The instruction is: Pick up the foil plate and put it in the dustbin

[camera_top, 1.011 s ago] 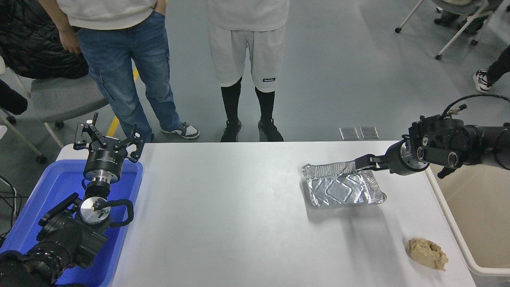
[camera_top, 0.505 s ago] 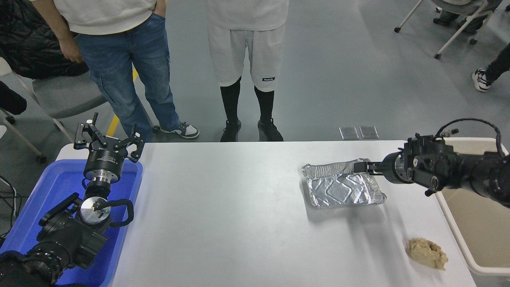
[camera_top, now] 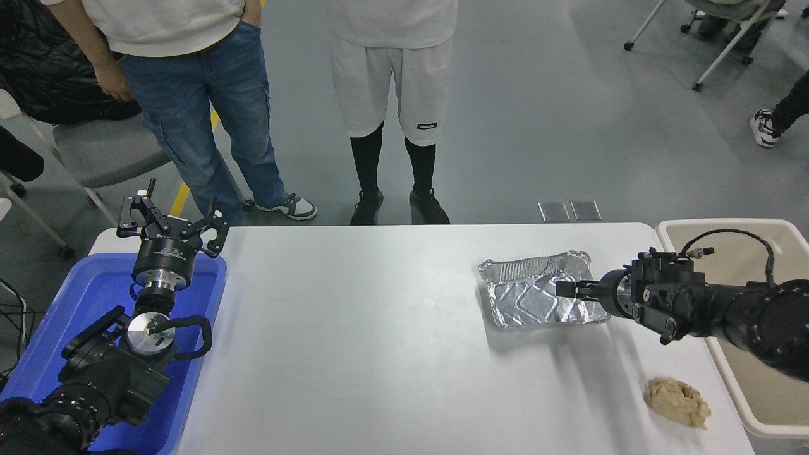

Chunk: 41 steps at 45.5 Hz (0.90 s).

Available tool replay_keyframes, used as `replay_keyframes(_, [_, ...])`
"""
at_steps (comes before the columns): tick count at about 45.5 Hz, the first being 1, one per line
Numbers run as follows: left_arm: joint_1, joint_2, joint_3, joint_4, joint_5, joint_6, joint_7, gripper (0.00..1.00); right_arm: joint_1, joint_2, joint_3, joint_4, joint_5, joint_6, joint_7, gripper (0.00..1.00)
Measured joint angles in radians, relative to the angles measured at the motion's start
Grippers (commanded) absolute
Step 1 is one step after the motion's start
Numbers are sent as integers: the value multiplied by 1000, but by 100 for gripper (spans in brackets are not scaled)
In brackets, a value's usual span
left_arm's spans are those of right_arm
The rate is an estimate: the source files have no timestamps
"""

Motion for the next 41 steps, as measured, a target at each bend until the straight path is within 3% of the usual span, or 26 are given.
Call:
replay_keyframes(8, [0, 0, 0, 0, 0, 0, 0, 99, -24, 9, -3, -31, -8, -33, 0, 97])
replay_keyframes(11, [0, 0, 0, 0, 0, 0, 0, 99, -30, 10, -4, -39, -10, -42, 0, 87])
replay_keyframes(17, [0, 0, 0, 0, 0, 0, 0, 99, -41, 13, -5, -51, -12, -58, 0, 79])
replay_keyframes(26, [0, 0, 0, 0, 0, 0, 0, 99, -48, 14, -4, -57, -12, -66, 0, 34])
replay_keyframes(30, [0, 0, 0, 0, 0, 0, 0, 99, -49, 14, -1, -57, -12, -66, 0, 0])
replay_keyframes(41, [0, 0, 0, 0, 0, 0, 0, 99, -58, 15, 7, -50, -8, -61, -1, 0])
